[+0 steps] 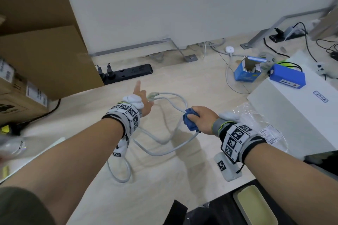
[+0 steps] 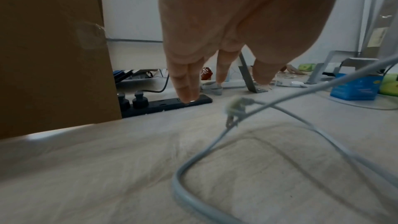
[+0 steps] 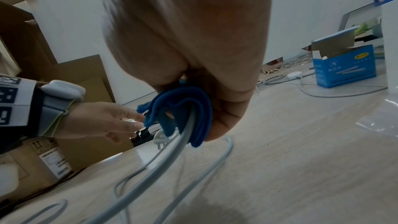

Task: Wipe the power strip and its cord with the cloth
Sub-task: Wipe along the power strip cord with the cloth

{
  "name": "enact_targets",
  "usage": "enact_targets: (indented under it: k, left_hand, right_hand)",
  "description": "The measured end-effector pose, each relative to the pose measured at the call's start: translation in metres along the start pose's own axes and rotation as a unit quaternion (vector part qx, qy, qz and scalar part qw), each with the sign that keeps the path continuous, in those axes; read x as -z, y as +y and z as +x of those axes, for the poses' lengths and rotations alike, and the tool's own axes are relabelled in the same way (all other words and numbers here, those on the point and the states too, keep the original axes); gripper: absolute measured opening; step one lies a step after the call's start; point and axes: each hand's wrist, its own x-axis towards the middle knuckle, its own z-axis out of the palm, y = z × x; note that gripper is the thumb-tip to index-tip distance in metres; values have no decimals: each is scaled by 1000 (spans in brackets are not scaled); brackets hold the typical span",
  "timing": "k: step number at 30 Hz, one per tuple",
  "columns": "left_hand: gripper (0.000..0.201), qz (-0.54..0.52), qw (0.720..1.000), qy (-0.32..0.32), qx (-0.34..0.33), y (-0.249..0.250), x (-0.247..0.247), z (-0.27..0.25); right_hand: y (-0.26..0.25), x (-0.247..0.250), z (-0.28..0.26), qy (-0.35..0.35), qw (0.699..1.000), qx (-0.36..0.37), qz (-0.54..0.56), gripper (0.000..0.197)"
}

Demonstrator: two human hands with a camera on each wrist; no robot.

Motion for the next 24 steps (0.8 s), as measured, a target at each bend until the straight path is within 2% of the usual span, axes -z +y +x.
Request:
enact_targets:
  k: [4, 9, 11, 14, 18, 22, 24]
  left_hand:
    - [69, -9, 1000, 6, -5, -18, -12, 1]
    - [77, -57, 997, -61, -3, -13, -28, 0]
    - [75, -73, 996, -43, 26, -12, -30, -1]
    - [74, -155, 986, -8, 58, -11, -42, 0]
    - [64, -117, 990, -48, 68, -12, -28, 3]
    - [63, -174, 981, 39, 80, -13, -10, 6]
    - [69, -158, 985, 47, 48, -15, -4, 2]
  right_hand:
    - [2, 1, 7, -6, 998, -7, -66, 21]
    - [-6, 5, 4, -45, 999, 17, -23, 22]
    - [-4, 7, 3, -47, 998, 33, -33, 23]
    - [-3, 6, -3, -47, 998, 43, -27, 22]
    - [-1, 4, -10, -48, 998, 45, -11, 20]
    - [6, 5, -8, -73, 997, 14, -32, 24]
    - [4, 5, -5, -65, 998, 10, -19, 26]
